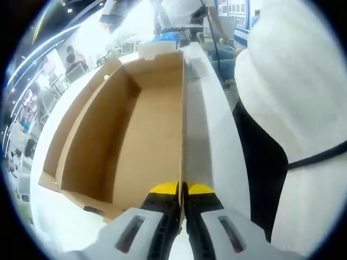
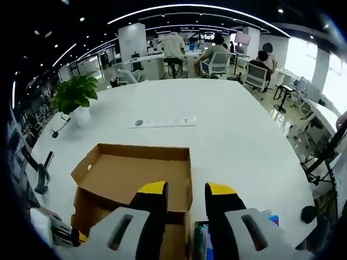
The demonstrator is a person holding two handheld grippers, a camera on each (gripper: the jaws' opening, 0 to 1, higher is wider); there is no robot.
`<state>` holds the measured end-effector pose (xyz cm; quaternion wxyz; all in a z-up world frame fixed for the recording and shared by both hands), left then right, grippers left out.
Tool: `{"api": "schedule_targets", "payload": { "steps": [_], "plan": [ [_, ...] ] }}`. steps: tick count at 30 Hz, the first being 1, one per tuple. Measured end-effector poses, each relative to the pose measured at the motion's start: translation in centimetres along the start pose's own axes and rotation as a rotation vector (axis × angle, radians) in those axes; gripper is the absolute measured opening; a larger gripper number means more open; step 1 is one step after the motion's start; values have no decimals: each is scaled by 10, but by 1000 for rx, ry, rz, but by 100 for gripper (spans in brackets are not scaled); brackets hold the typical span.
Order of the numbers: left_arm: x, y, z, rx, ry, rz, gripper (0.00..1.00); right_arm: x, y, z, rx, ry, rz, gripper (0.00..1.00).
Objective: Operate the shoe box by opening the lid, removing the specified soft item, and placing it in the target area until the item is outside and the box remains undamaged.
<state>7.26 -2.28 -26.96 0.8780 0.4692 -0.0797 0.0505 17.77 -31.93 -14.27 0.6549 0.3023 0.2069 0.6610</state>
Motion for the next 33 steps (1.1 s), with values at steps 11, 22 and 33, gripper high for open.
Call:
{"api": "schedule_targets", "payload": {
  "steps": [11, 22, 33],
  "plan": [
    [0, 0, 0, -5, -8, 2, 2, -3, -37, 0, 101, 109, -16, 19],
    [1, 1, 0, -2, -6, 2, 2, -12, -71, -12, 172, 98, -21, 19],
    [1, 0, 1, -3, -5, 5, 2, -18, -92, -11, 238, 96, -15, 20]
  ]
}}
Point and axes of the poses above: the point that each gripper's makers call its tool centre point, and the gripper's own axes: y roughly backward along the fingers, x roughly to its left, z roughly out of its top, the point moved 8 cm from there along y, roughly backward along the fingers, and after that the axes turned 6 degrees about z, right-handed, at the moved point
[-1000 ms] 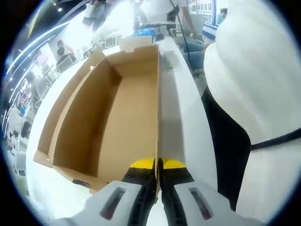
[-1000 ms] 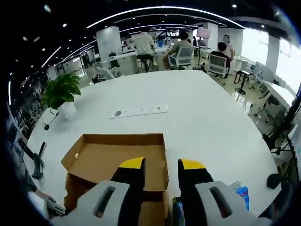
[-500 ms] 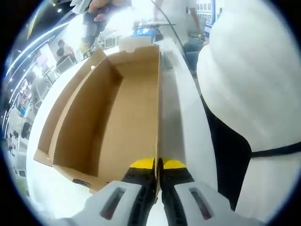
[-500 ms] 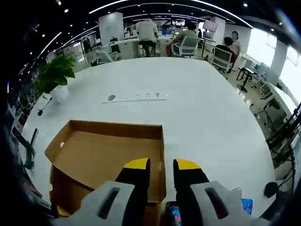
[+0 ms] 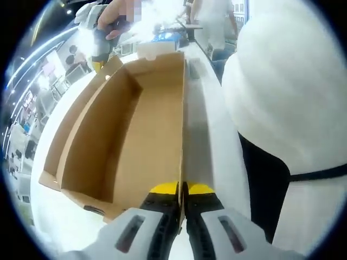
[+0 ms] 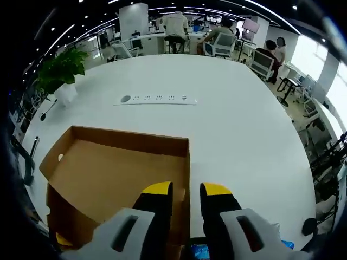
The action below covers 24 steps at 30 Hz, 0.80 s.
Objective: Operate the shoe box by opening the lid, removing the specified soft item, and placing it in the target area until the item is outside and the box remains undamaged.
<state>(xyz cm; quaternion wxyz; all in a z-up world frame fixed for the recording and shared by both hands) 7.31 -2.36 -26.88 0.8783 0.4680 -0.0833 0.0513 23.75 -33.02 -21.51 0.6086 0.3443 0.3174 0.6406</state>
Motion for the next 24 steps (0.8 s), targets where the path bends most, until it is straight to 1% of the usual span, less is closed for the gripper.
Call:
{"api": "schedule_targets", "payload": {
  "steps": [3, 6, 9, 10, 14, 17, 23, 24],
  "plan": [
    [0, 0, 0, 1, 1, 0, 2, -3, -5, 1, 25, 1, -12, 21],
    [0, 0, 0, 1, 3, -1, 2, -4, -10, 4, 36, 6, -12, 21],
    [0, 0, 1, 1, 3, -1, 2, -5, -17, 2, 64, 2, -12, 22],
    [0, 0, 1, 1, 4, -2, 2, -5, -17, 2, 62, -2, -13, 22],
    [-1, 0, 1, 2, 7, -2, 2, -7, -20, 0, 83, 5, -12, 18],
    [-1, 0, 1, 2, 6, -1, 2, -4, -21, 2, 75, -7, 0, 18],
    [-1, 0, 1, 0, 1, -2, 2, -6, -28, -2, 105, 15, -12, 18],
    [-1, 0, 1, 0, 0, -3, 2, -6, -28, -3, 109, 18, -14, 15]
  ]
}}
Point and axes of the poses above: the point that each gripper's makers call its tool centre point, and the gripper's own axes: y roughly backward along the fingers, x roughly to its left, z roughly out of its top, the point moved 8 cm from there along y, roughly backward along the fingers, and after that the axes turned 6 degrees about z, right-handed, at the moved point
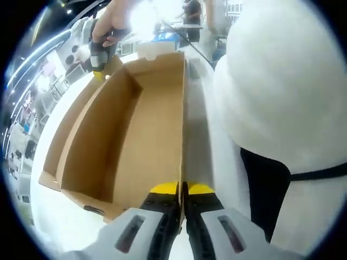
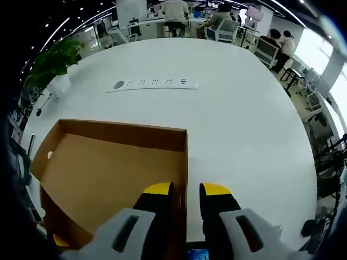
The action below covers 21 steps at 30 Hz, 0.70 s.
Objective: Operate the shoe box by opening the lid, removing the specified soft item, and placing it in the target area until the item is outside and the box remains undamaged.
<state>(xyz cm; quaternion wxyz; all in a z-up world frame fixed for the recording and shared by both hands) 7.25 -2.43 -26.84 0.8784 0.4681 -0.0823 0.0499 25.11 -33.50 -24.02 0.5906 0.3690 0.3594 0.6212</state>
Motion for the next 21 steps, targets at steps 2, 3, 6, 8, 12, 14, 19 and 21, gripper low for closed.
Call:
{"api": "schedule_targets", "payload": {
  "steps": [2, 3, 6, 8, 12, 14, 19, 21],
  "plan": [
    [1, 0, 0, 2, 2, -3, 2, -3, -2, -3, 23, 10, -13, 13],
    [1, 0, 0, 4, 2, -4, 2, -2, -2, -3, 13, 6, -5, 12],
    [0, 0, 0, 1, 3, 1, 2, 1, 1, -1, -15, -8, -11, 8],
    [0, 0, 0, 3, -3, 5, 2, 6, -2, -5, 11, -5, 25, 3],
    [1, 0, 0, 4, 10, -2, 2, 6, -2, -5, -15, 27, 14, 1],
    [0, 0, 0, 8, 5, 0, 2, 6, -2, -4, -18, 31, 22, 1],
    [1, 0, 0, 10, 16, -2, 2, 3, -4, -7, -28, 28, 50, 0],
    [0, 0, 0, 6, 19, 7, 2, 2, -6, -6, -30, 11, 58, 0]
  ]
}}
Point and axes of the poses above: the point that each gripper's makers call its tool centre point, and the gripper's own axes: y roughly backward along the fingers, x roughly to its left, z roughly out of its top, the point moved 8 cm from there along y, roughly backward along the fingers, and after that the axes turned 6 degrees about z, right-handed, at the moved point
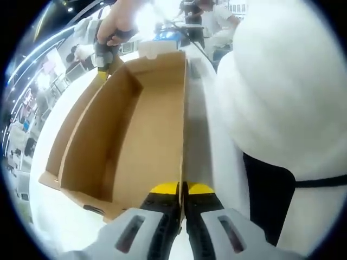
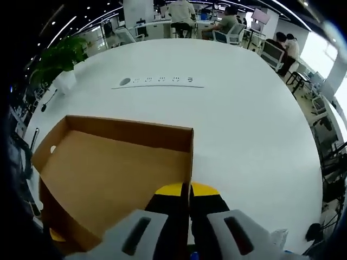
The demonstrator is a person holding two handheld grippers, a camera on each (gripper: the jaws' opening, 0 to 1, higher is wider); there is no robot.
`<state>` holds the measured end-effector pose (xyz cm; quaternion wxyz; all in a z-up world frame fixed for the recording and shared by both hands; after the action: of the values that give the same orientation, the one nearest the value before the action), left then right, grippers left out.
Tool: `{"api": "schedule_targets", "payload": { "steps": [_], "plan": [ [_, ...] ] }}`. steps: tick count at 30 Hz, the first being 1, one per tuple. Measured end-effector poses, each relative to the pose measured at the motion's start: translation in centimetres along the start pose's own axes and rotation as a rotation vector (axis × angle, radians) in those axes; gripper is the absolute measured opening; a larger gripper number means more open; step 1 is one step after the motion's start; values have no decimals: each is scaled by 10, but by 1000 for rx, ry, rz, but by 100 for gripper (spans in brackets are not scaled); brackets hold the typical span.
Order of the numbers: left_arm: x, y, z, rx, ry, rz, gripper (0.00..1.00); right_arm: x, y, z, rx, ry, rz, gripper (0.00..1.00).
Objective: Operate the shoe box by opening the lid, removing the specified soft item, and placing it in the target area until the item is outside and the box remains undamaged.
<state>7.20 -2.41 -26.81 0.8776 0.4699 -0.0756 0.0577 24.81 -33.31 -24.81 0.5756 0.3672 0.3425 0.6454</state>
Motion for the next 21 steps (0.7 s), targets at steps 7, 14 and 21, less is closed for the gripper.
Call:
{"api": "schedule_targets", "payload": {
  "steps": [7, 14, 21],
  "plan": [
    [3, -2, 2, 29, 43, -20, 2, 2, 6, 4, -61, -10, 22, 0],
    [-1, -2, 1, 19, 23, -10, 2, 4, 13, 1, -101, 4, 5, 0],
    [7, 1, -3, 18, 124, -47, 2, 11, 32, 9, -206, 2, -3, 0]
  ]
}}
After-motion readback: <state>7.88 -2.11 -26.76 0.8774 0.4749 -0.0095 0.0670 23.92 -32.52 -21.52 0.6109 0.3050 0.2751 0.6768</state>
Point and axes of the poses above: the point that each gripper's makers call its tool centre point, and the gripper's own axes: y roughly backward along the fingers, x roughly to its left, z roughly out of its top, the point moved 8 cm from there along y, roughly backward along the fingers, and after that the axes turned 6 degrees about z, right-handed, at the moved point
